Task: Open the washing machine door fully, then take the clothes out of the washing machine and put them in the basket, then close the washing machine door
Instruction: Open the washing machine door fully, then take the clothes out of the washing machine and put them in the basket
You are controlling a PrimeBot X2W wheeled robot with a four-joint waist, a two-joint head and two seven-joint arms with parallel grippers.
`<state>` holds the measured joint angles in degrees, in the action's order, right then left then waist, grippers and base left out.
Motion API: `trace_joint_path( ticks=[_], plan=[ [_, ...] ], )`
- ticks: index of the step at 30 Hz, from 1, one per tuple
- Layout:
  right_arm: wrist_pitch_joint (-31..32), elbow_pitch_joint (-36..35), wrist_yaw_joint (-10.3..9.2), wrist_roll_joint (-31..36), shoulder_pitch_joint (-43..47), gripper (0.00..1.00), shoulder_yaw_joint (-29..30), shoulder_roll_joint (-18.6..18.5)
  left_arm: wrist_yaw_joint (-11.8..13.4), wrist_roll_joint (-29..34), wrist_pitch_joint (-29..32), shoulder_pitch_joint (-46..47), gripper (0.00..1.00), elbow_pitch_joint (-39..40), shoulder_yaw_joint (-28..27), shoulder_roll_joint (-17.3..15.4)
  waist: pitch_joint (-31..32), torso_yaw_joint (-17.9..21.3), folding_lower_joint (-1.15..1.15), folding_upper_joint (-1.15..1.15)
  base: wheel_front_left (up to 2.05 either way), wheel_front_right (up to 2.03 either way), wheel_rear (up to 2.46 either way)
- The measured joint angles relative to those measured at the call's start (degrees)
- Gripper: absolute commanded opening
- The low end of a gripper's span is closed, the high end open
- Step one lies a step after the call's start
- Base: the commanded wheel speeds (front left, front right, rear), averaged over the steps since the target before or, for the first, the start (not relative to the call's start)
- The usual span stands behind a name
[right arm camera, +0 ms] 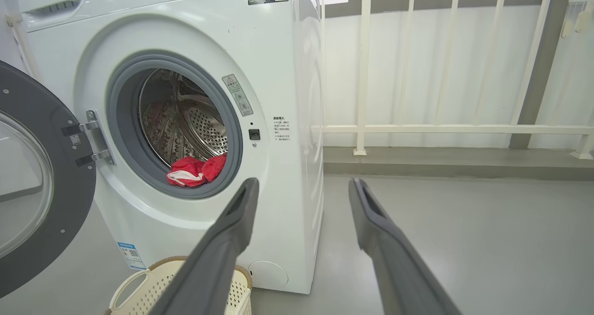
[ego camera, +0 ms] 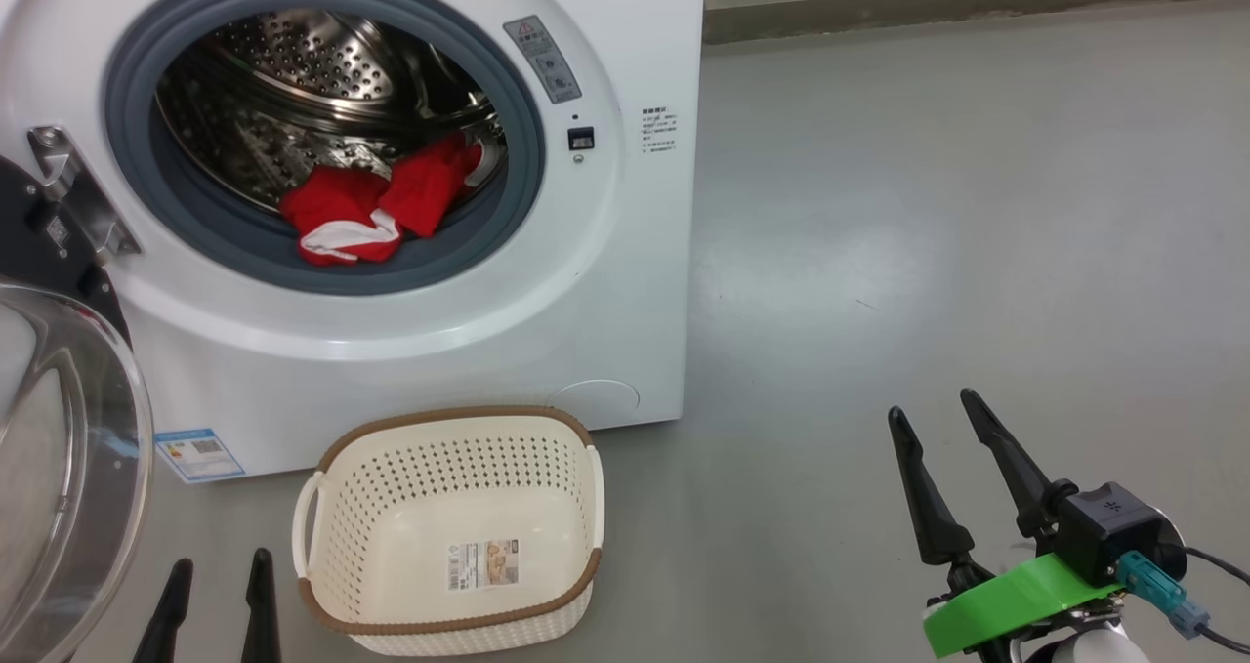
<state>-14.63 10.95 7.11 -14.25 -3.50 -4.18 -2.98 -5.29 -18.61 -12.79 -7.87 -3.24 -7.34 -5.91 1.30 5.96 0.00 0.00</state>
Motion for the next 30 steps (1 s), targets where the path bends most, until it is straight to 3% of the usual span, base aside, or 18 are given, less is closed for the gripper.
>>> trace_joint_path(
  ticks=[12, 18, 30],
  plan=[
    [0.00, -1.02, 0.00, 0.66, 1.01, 1.00, 1.76, 0.10, 2.00, 1.46, -0.92, -0.42, 1.00, -0.12, 0.56, 0.19, 0.19, 0.13, 0.00, 0.00, 0.00, 0.00, 0.00],
    [0.00, -0.98, 0.00, 0.66, 1.02, 1.00, 1.72, 0.10, 4.16, 2.88, -0.90, -0.49, 1.00, -0.04, 0.52, 0.18, 0.17, -0.17, 0.00, 0.00, 0.20, -0.25, 0.05],
    [0.00, -0.32, 0.00, 0.56, 1.02, 1.00, 1.55, 0.10, 4.50, 3.01, -0.35, -0.49, 1.00, 0.67, 1.52, 0.03, 0.40, -0.55, 0.00, 0.00, 1.43, -1.43, 0.00]
  ],
)
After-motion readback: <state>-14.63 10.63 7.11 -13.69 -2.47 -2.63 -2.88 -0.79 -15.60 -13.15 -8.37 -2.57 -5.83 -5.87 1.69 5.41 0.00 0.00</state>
